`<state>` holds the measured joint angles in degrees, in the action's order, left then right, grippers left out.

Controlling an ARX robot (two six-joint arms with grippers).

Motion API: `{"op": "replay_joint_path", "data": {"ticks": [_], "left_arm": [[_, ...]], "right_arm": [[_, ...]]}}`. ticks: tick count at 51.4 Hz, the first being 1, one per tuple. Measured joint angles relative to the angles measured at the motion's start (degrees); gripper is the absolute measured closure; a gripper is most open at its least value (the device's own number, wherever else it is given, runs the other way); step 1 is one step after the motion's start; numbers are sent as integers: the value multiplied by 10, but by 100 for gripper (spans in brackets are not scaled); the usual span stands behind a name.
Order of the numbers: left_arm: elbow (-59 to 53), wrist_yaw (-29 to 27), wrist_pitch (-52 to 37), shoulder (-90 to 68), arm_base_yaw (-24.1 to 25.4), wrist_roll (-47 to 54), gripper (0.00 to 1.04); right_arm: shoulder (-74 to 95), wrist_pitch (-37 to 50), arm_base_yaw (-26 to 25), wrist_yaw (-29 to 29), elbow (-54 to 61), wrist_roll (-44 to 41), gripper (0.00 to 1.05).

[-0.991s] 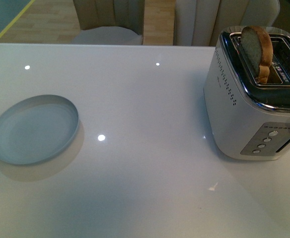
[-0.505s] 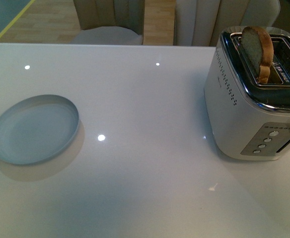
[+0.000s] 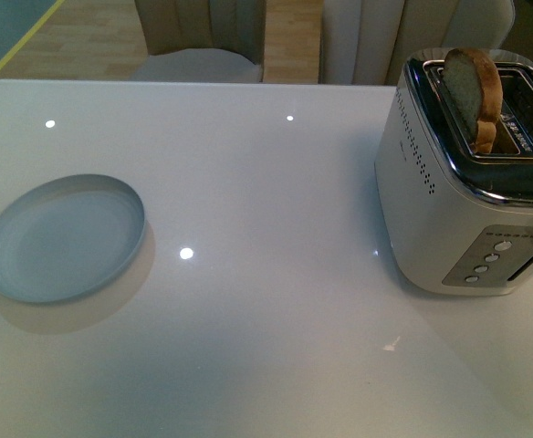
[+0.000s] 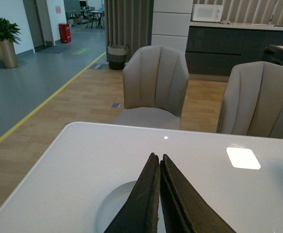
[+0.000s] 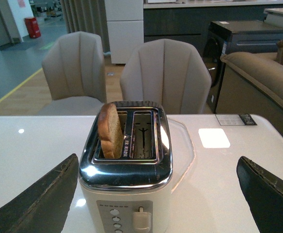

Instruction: Left arm holds plate, right arm toasts bread

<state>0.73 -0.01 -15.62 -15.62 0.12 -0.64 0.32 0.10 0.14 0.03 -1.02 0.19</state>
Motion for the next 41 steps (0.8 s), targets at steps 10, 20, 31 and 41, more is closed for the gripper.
{"op": "replay_joint_path", "data": {"ticks": [10, 20, 31, 41], "left_arm": [[0, 0, 31, 31, 0, 0, 102], [0, 0, 57, 58, 0, 0, 102], [0, 0, 154, 151, 0, 0, 102], [0, 0, 155, 153, 0, 0, 95]], "right_arm": [[0, 0, 0, 0, 0, 0, 9], [0, 0, 0, 0, 0, 0, 9], [0, 0, 0, 0, 0, 0, 9], [0, 0, 0, 0, 0, 0, 9]]}}
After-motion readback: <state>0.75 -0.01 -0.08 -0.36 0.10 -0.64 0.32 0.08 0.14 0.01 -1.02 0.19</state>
